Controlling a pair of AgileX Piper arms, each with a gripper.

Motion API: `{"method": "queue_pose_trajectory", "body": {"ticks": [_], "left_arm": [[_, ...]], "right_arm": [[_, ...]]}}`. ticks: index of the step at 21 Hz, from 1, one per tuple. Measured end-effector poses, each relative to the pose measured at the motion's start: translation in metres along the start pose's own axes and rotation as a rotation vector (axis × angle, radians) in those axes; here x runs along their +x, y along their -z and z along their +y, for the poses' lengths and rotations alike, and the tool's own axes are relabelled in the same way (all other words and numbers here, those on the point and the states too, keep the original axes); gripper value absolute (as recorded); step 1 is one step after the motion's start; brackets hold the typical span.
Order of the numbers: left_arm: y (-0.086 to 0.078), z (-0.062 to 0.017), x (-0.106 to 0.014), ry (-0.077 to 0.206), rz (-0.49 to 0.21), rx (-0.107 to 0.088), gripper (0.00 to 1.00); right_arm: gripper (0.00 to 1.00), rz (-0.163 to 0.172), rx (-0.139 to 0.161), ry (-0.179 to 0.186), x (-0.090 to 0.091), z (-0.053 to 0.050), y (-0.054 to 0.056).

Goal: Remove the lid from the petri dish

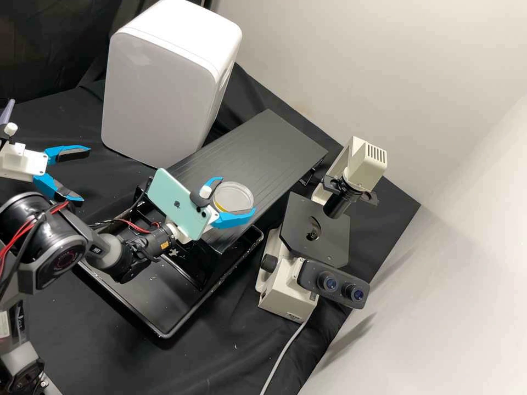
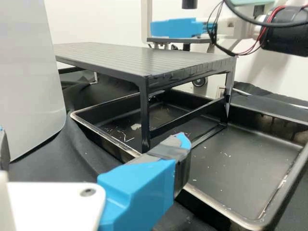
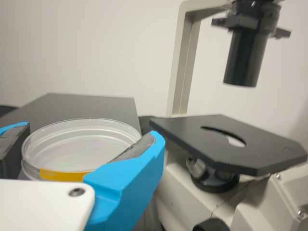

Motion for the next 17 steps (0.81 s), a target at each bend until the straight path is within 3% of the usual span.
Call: {"method": "queue_pose_trajectory", "body": {"ticks": [7,17], "left_arm": [[0.000,0.0000,0.000,0.000,0.000,0.002,1.00],[0.000,0.0000,0.000,0.000,0.000,0.002,1.00]], "right_arm": [[0.00,0.025,-0.005,-0.010,-0.002,0.004,0.004],[0.00,0.002,-0.007,0.022,0.000,-0.006,-0.003]]}}
